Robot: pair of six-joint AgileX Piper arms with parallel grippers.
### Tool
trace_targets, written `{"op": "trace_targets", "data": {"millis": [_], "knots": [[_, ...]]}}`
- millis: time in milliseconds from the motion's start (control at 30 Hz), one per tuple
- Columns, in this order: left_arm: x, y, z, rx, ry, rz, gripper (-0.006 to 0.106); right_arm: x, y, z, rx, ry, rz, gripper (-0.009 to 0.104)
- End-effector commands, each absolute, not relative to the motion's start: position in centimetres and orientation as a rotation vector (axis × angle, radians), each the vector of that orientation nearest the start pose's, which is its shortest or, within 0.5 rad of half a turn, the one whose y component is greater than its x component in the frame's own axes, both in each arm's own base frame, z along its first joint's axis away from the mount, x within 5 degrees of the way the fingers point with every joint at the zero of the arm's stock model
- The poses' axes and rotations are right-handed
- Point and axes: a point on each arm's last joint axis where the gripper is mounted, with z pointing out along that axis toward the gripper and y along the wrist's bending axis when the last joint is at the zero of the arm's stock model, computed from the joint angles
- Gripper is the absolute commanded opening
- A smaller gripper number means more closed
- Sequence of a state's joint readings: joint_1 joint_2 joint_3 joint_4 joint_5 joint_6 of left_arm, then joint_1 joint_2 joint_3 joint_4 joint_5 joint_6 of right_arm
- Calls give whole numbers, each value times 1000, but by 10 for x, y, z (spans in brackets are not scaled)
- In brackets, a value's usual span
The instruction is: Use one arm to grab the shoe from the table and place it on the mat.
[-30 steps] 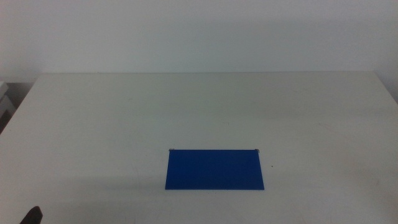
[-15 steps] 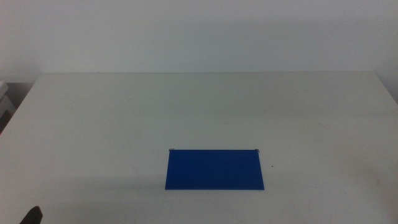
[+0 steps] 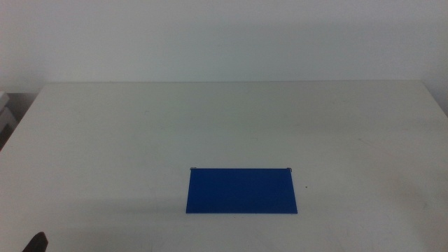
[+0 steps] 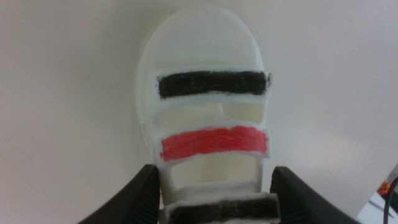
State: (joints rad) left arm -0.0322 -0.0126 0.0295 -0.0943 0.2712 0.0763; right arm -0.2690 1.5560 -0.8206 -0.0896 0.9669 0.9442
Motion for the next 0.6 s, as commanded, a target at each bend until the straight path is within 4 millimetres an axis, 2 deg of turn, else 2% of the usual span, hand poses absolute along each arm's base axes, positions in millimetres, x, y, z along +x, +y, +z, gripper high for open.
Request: {"op": "trace_targets", "data": {"millis": [0,133,233,400,567], "knots": [[55,-4,185,22,1684,-66,94,239,-67,207,1695,2622,-83,-4],[55,-4,185,22,1684,-66,94,251,-49,232,1732,2590,-79,-4],[55,-4,185,22,1684,-66,94,265,-23,250,1651,2562,-81,-4],[55,-4,185,22,1684,-66,94,289,36,275,1470,2520,66,-4],[55,-4,185,22,1684,-66,94,318,99,283,1358,2601,177,-4]]}}
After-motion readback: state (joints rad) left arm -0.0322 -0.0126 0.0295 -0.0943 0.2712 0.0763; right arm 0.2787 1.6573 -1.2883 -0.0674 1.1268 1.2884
